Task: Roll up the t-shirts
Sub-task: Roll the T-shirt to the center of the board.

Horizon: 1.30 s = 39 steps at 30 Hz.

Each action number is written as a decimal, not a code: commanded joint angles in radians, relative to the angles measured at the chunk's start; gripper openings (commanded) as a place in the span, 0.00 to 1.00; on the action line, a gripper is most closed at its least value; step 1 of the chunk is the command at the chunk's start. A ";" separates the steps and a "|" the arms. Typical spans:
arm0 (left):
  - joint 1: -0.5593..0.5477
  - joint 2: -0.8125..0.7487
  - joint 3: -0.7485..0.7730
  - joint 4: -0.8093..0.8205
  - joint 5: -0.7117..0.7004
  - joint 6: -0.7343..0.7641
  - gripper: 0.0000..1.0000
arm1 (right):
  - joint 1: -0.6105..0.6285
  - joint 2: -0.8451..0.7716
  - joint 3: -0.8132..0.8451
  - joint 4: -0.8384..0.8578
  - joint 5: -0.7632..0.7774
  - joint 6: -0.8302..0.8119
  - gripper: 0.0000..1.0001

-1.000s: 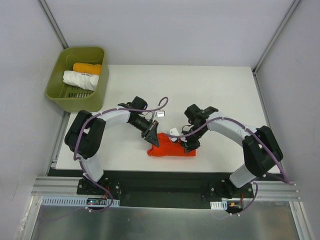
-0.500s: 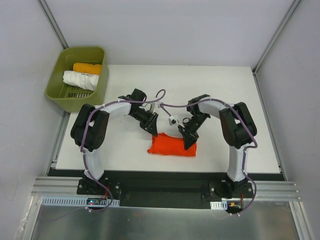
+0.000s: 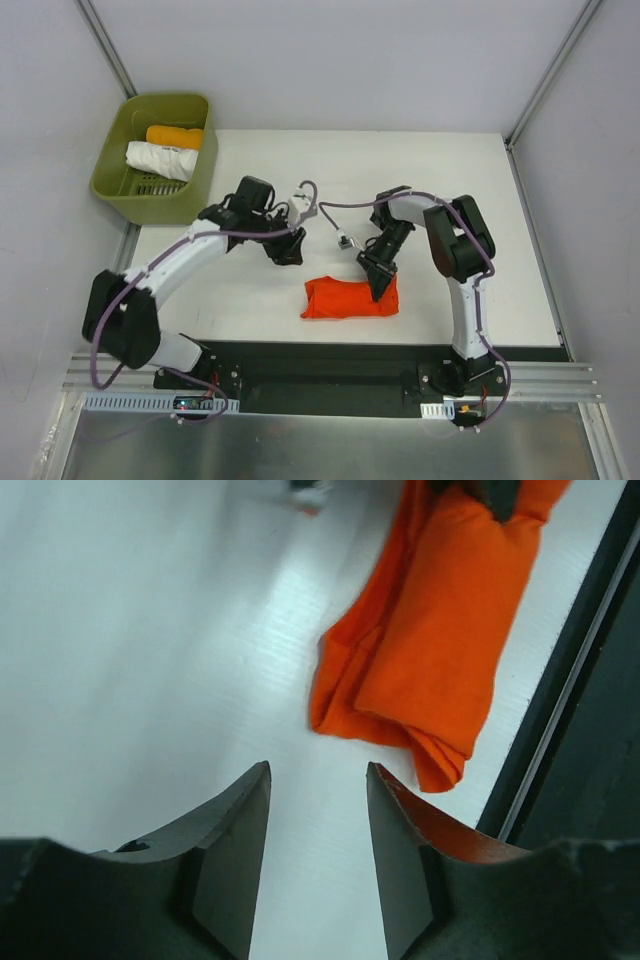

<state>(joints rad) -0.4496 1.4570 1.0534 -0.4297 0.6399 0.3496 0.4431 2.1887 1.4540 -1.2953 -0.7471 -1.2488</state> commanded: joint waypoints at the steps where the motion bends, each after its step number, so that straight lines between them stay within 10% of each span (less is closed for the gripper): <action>1: -0.200 -0.181 -0.101 0.043 -0.169 0.207 0.46 | -0.017 0.052 0.052 -0.018 0.043 0.100 0.05; 8: -0.464 -0.193 -0.161 0.155 -0.314 0.368 0.66 | -0.043 0.135 0.144 -0.082 0.003 0.160 0.04; 27: -0.563 0.166 -0.185 0.370 -0.416 0.477 0.65 | -0.069 0.200 0.207 -0.144 -0.020 0.187 0.03; 34: -0.552 0.220 -0.147 0.260 -0.387 0.476 0.32 | -0.078 0.197 0.201 -0.148 -0.031 0.175 0.06; 37: -0.520 0.215 -0.109 0.186 -0.268 0.445 0.21 | -0.110 0.151 0.174 -0.125 -0.060 0.157 0.36; 39: -0.489 0.215 -0.069 0.106 -0.153 0.442 0.16 | -0.176 0.056 0.177 -0.104 -0.070 0.147 0.96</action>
<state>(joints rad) -0.9779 1.6497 0.9257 -0.1345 0.2630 0.8165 0.3592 2.3737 1.6314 -1.4048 -0.8078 -1.0466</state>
